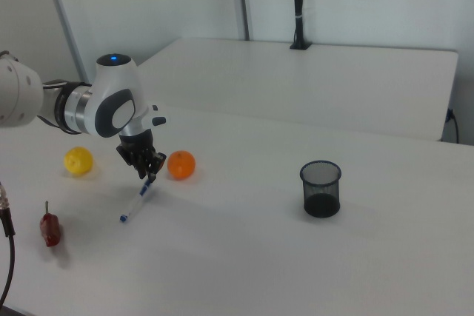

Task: Take marker pen

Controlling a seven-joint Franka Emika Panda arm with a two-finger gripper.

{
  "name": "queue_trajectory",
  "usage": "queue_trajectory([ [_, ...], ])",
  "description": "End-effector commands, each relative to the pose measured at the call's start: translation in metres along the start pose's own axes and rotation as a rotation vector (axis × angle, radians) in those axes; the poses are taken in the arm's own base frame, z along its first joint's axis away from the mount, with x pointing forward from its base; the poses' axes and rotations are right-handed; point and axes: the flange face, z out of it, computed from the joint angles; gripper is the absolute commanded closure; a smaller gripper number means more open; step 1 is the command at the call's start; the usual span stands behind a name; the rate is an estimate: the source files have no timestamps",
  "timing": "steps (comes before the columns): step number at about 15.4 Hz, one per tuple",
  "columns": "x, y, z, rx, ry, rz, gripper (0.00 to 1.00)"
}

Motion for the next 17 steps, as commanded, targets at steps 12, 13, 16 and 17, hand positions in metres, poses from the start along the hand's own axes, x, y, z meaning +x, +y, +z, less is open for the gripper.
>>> queue_trajectory([
  [12,-0.013,0.015,-0.122,-0.013,0.008,0.014,0.00],
  [13,-0.018,0.020,-0.144,-0.017,-0.002,0.023,0.00],
  [16,-0.038,0.032,-0.201,-0.028,-0.017,0.049,0.00],
  [17,-0.046,0.030,-0.221,-0.032,-0.017,0.047,0.00],
])
